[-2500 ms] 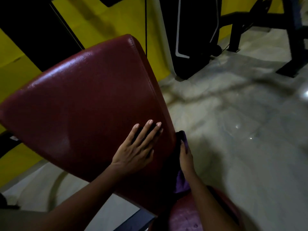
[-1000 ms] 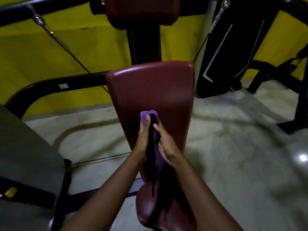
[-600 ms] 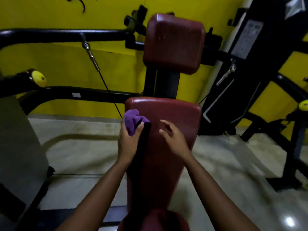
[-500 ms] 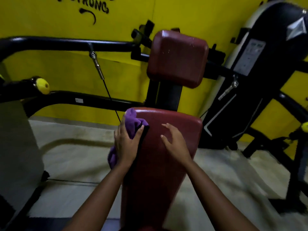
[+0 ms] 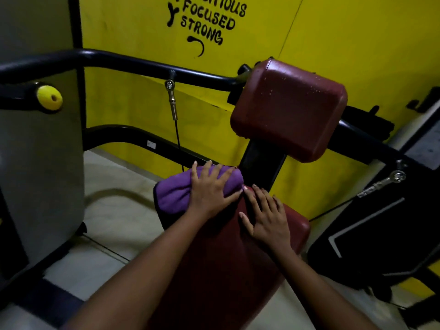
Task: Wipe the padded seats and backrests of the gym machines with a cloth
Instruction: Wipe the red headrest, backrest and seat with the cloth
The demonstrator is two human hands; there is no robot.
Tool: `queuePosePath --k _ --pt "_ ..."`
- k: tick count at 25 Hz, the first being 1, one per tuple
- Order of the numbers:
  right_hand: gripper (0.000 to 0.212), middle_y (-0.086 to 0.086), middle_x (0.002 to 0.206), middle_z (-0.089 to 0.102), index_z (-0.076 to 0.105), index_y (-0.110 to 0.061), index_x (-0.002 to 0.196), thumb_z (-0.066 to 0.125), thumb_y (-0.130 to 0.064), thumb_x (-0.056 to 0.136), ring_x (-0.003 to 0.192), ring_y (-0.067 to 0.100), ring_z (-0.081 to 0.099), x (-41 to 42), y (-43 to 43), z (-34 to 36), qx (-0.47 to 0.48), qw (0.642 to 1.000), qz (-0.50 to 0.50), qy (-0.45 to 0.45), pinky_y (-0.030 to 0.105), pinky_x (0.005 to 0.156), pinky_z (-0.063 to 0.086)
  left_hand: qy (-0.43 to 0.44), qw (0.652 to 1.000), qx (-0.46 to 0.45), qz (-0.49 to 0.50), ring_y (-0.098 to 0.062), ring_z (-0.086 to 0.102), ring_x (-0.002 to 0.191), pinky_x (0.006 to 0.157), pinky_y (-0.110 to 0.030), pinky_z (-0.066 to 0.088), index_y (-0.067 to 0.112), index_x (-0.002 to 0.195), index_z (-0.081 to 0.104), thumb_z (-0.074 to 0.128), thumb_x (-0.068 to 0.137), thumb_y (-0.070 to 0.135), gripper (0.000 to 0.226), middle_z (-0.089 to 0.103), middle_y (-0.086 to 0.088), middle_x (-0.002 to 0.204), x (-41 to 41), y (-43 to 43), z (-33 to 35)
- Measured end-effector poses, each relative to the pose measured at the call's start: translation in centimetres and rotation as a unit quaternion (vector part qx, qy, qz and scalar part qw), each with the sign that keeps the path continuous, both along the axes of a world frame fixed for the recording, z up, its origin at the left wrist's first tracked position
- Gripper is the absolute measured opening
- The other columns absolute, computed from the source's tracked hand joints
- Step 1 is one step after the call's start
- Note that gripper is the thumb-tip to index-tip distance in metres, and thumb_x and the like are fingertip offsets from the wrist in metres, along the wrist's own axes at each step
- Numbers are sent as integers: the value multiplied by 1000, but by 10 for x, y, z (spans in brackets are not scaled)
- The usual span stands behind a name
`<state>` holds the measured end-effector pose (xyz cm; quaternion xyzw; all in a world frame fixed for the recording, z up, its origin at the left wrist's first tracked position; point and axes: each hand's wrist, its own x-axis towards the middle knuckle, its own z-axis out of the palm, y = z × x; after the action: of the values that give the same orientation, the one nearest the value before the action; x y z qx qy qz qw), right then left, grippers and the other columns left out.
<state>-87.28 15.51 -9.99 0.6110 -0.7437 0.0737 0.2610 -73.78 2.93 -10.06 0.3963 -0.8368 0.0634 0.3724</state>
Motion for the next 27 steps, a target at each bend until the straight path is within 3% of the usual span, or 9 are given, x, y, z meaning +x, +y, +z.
queuePosePath --k 3,5,9,11,15,19,21,24,27 --pt "59 6 140 48 42 -23 138 40 -53 88 124 23 47 -2 -2 -4 -20 1000 15 17 42 102 32 29 997 58 50 -30 58 104 97 -52 36 19 106 66 30 74 74 73 68 -5 106 10 -20 13" --pt "58 6 140 48 42 -23 138 40 -53 88 124 23 46 -5 -3 -4 -27 999 16 26 42 102 33 37 996 56 66 -30 59 101 95 -54 38 19 99 67 33 73 72 67 69 -3 101 2 -10 17" --pt "58 5 141 47 41 -24 139 37 -54 89 126 24 47 -3 -2 -4 -8 999 7 34 42 102 32 13 996 85 29 -29 54 109 100 -51 32 22 109 64 29 74 76 73 66 -1 112 5 -13 19" --pt "59 5 142 45 40 -24 139 35 -54 89 127 23 46 -3 -3 -4 -2 999 1 36 41 103 30 83 980 177 30 -31 51 113 95 -46 36 22 115 60 38 78 75 68 62 -3 118 18 -28 19" --pt "56 4 148 39 32 -22 142 32 -48 92 136 16 29 -1 -2 -2 -27 997 38 58 43 110 21 306 889 340 8 -35 52 116 93 -39 41 17 123 56 51 84 62 60 60 -15 124 35 -36 -3" --pt "56 1 151 32 29 -25 144 36 -46 93 140 17 24 40 -20 -19 24 967 209 147 47 112 18 435 764 477 9 -36 54 115 94 -39 41 12 123 57 41 85 68 70 61 -20 122 52 -23 -41" --pt "58 1 153 26 26 -27 145 35 -51 93 142 19 20 60 -36 -34 60 953 234 181 51 112 17 462 734 498 21 -36 55 112 91 -37 40 8 116 60 38 87 66 69 62 -21 118 64 -5 -71" --pt "63 2 155 21 20 -27 148 30 -57 93 144 21 14 68 -45 -49 71 951 193 233 56 111 14 477 699 532 33 -36 58 108 96 -43 44 9 111 64 26 63 88 100 65 -21 113 76 13 -119" --pt "64 3 156 18 17 -27 149 28 -57 93 144 23 13 68 -43 -49 58 947 194 251 58 112 12 484 667 564 52 -36 60 105 95 -47 46 8 108 65 28 65 90 99 66 -20 109 79 20 -159"
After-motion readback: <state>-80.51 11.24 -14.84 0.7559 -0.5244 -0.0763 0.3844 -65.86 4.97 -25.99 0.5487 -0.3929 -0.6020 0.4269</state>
